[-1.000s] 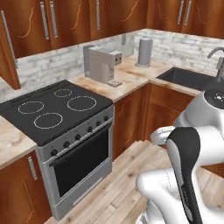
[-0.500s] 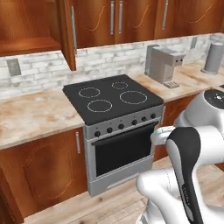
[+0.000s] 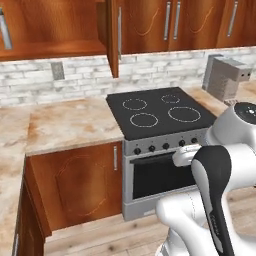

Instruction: Move the cutting board and knife to the sink. Then move spray from the cabinet to the counter.

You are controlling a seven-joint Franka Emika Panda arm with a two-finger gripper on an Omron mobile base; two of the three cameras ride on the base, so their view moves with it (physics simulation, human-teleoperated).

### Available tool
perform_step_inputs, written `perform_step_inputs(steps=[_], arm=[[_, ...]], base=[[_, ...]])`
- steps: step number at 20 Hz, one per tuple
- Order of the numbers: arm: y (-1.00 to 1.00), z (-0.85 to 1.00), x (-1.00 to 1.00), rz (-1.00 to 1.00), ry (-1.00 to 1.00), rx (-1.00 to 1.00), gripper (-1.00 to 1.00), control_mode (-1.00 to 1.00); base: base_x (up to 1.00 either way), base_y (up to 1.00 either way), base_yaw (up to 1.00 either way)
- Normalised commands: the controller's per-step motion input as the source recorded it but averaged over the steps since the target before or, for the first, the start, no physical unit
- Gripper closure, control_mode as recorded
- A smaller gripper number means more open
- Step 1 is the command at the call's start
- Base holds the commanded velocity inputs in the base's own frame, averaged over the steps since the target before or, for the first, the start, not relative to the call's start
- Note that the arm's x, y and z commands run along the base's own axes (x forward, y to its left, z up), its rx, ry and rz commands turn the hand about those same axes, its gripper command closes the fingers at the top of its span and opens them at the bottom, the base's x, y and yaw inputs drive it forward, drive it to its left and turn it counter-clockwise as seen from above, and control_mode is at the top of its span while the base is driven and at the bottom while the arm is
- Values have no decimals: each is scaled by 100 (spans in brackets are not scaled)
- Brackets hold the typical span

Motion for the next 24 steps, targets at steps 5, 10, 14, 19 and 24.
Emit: perform_step_inputs(steps=[5, 10, 14, 19, 24], arm=[[0, 0, 0, 0, 0, 0, -100, 100], [0, 0, 0, 0, 0, 0, -100, 100], [0, 0, 0, 0, 0, 0, -100, 100], [0, 0, 0, 0, 0, 0, -100, 100], [0, 0, 0, 0, 0, 0, -100, 100]], base=[[36, -3, 35], [11, -3, 53], [0, -3, 63], [1, -10, 62], [0, -51, 61]])
